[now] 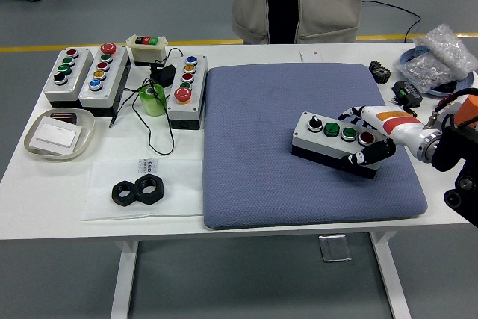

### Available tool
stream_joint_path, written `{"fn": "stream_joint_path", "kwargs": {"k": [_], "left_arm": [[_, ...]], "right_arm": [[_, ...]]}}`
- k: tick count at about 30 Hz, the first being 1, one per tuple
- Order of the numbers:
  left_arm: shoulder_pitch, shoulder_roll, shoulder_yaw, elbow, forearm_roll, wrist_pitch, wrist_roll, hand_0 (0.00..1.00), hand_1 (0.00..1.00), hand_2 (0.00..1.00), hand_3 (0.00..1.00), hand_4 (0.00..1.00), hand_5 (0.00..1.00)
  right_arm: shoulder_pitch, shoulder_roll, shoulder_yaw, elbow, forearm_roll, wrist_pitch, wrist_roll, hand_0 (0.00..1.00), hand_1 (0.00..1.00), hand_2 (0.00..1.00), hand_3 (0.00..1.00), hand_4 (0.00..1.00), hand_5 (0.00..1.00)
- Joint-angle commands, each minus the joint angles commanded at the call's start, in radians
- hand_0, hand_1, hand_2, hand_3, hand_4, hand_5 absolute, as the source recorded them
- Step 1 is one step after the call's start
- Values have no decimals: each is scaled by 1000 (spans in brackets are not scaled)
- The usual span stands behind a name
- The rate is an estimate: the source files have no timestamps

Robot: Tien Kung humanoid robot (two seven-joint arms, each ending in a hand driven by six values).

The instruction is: Pick up the button,place it on the desk,press the button,press the button

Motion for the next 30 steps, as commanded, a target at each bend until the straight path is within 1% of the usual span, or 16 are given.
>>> {"fn": "stream_joint_path", "kwargs": {"k": [3,6,7,11,12,13,22,24,25,30], "left_arm": [[-6,-1,-12,-1,13,2,3,698,830,888,832,653,998],[-6,-4,-1,2,-14,1,-5,698,830,888,832,653,998],[-5,-4,2,3,-21,1,-7,706,830,888,833,650,998],[-4,-4,3,3,-22,2,-7,706,830,888,833,650,998],[-3,-4,5,3,-24,2,-8,707,830,889,833,648,998],[-3,-4,5,3,-25,2,-8,707,830,889,833,648,998],[1,-5,0,4,-16,2,-4,708,831,889,834,647,998],[0,-4,-1,4,-14,2,-3,708,831,889,834,647,998],[-1,-4,0,4,-14,1,-3,710,830,889,834,647,998],[-2,-3,3,5,-18,1,-6,710,830,889,834,647,998]], "right_arm": [[19,-6,-23,-4,-5,18,14,451,487,526,719,808,175],[31,-12,-40,-11,-32,23,30,451,487,526,719,808,175],[35,-12,-46,-14,-42,25,37,467,495,541,729,813,163],[41,-13,-58,-24,-61,35,57,467,495,541,729,813,163],[40,-14,-60,-26,-66,41,65,489,506,559,736,809,154],[40,-14,-61,-27,-67,42,68,489,506,559,736,809,154],[37,-34,-65,-30,-71,29,130,496,513,565,744,808,146],[37,-41,-66,-32,-79,25,143,496,513,565,744,808,146],[37,-44,-67,-33,-84,23,147,513,524,577,748,802,128],[37,-60,-72,-40,-120,7,175,513,524,577,748,802,128]]}}
